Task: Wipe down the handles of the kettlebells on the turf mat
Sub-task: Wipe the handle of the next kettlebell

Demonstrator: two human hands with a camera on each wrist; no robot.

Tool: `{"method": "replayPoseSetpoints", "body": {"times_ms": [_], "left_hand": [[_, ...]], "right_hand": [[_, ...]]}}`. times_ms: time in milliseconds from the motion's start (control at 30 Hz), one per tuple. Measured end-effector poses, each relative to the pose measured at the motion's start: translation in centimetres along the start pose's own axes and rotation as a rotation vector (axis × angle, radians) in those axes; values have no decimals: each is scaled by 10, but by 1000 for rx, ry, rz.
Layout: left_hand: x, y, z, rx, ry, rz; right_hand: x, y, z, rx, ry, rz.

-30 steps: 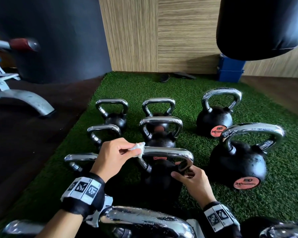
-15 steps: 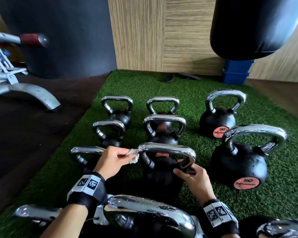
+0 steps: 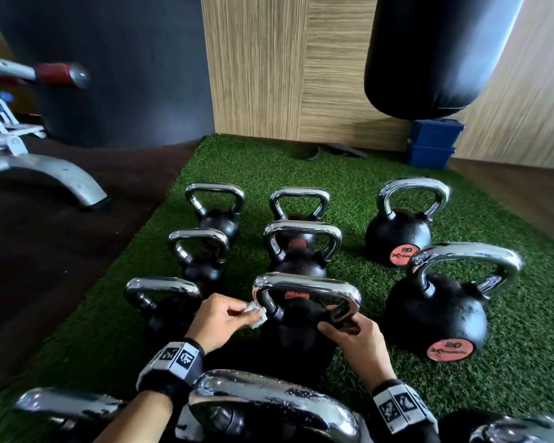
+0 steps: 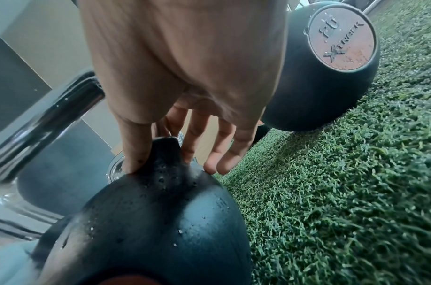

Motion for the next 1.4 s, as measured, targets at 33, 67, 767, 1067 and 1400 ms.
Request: {"method": "replayPoseSetpoints", "body": {"times_ms": [33, 67, 767, 1067, 1400], "left_hand": [[1, -1, 2, -13, -33, -2], [1, -1, 5, -26, -55, 7], [-44, -97, 57, -261, -408, -307], [-43, -102, 68, -265, -386, -259], [-31, -113, 70, -212, -147, -48]], "right_hand": [[1, 0, -1, -7, 18, -4], [2, 0, -1, -13, 38, -12], [-4, 12, -32, 302, 290, -25], [-45, -18, -7, -76, 219, -370], [-37, -10, -9, -93, 168, -380]]}}
Point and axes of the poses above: each hand's wrist, its own y-axis away from the middle knuckle, its own x-axis out of the back of the hand, z = x × y, the point moved 4 cm from there along -y, towards the middle knuckle, and after that the axes turned 13 degrees about -x, right-handed, at the moved point
